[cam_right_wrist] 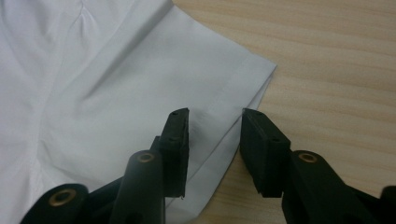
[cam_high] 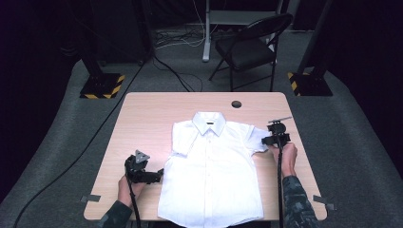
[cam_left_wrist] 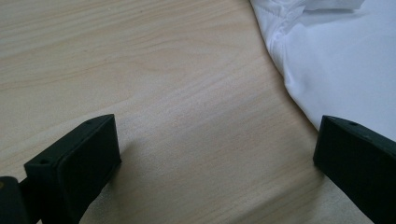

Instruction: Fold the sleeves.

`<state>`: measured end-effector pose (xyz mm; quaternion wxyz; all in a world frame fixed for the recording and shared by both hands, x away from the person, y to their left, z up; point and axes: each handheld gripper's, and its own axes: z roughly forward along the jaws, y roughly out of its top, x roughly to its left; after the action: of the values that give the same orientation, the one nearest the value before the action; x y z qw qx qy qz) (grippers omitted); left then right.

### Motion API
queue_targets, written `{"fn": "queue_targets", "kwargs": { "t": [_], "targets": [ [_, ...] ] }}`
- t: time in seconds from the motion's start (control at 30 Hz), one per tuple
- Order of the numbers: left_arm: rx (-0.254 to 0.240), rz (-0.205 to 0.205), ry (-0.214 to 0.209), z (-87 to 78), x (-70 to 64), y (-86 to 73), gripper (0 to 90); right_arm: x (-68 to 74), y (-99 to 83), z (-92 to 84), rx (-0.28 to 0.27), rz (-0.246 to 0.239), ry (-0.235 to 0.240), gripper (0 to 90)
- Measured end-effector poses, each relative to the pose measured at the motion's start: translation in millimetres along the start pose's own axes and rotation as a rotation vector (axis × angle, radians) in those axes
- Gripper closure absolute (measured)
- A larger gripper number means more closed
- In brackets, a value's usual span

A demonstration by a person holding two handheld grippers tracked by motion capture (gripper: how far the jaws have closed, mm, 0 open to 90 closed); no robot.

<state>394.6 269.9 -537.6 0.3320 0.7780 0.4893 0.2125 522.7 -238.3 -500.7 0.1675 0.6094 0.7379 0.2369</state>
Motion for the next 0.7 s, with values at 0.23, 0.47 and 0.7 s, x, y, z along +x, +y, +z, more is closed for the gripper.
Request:
{"fn": "queue_targets", "kwargs": {
  "t": [0.23,0.47,0.7],
  "targets": [
    [0.000,-0.001,0.001,0.0,-0.2,0.0,0.0,2.2,-1.5,-0.7,-0.006,0.006,0.002,70.0],
    [0.000,0.000,0.001,-0.1,-0.1,0.0,0.0,2.8,-4.5,-0.5,-0.031,0.017,0.018,77.8],
    [0.000,0.000,0.000,-0.1,-0.2,0.0,0.0,1.1,-7.9,-0.2,-0.054,0.040,0.055,84.5]
  ]
}}
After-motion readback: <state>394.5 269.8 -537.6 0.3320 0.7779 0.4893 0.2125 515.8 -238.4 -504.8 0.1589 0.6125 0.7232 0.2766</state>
